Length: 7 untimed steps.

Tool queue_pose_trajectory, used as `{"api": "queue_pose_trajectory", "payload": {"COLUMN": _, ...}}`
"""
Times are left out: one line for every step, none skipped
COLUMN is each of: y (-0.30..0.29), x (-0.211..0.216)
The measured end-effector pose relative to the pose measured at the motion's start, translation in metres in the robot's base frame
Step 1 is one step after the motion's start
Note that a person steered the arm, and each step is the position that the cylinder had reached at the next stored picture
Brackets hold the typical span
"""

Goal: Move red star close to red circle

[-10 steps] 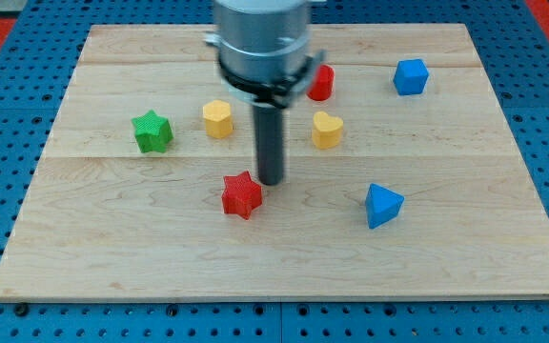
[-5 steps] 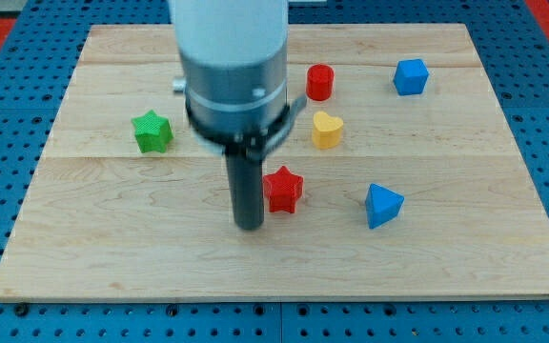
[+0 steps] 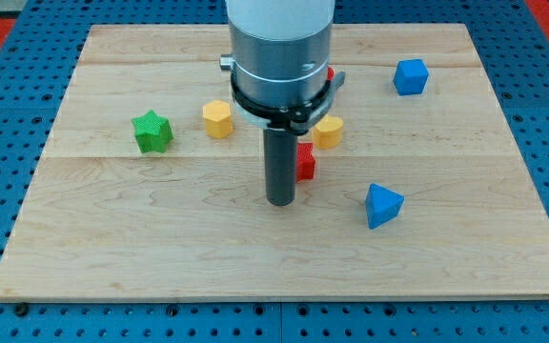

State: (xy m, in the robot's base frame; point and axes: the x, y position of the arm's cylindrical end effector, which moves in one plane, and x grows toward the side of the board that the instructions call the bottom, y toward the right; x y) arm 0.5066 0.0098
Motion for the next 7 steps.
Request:
{"api": "queue_pose_trajectory", "payload": {"y": 0.027, "x": -0.002}}
{"api": "queue_pose_trajectory", "payload": {"y": 0.029, "x": -0.024}}
{"api": "queue_pose_trajectory", "payload": {"y": 0.026, "x": -0.037}}
{"api": "queue_pose_trajectory", "payload": {"y": 0.029, "x": -0.039}}
{"api": "queue_pose_trajectory", "payload": {"y": 0.025, "x": -0.039}}
{"api": "queue_pose_trajectory", "payload": {"y": -0.017, "x": -0.074}}
{"api": "queue_pose_trajectory", "payload": {"y": -0.017, "x": -0.075}}
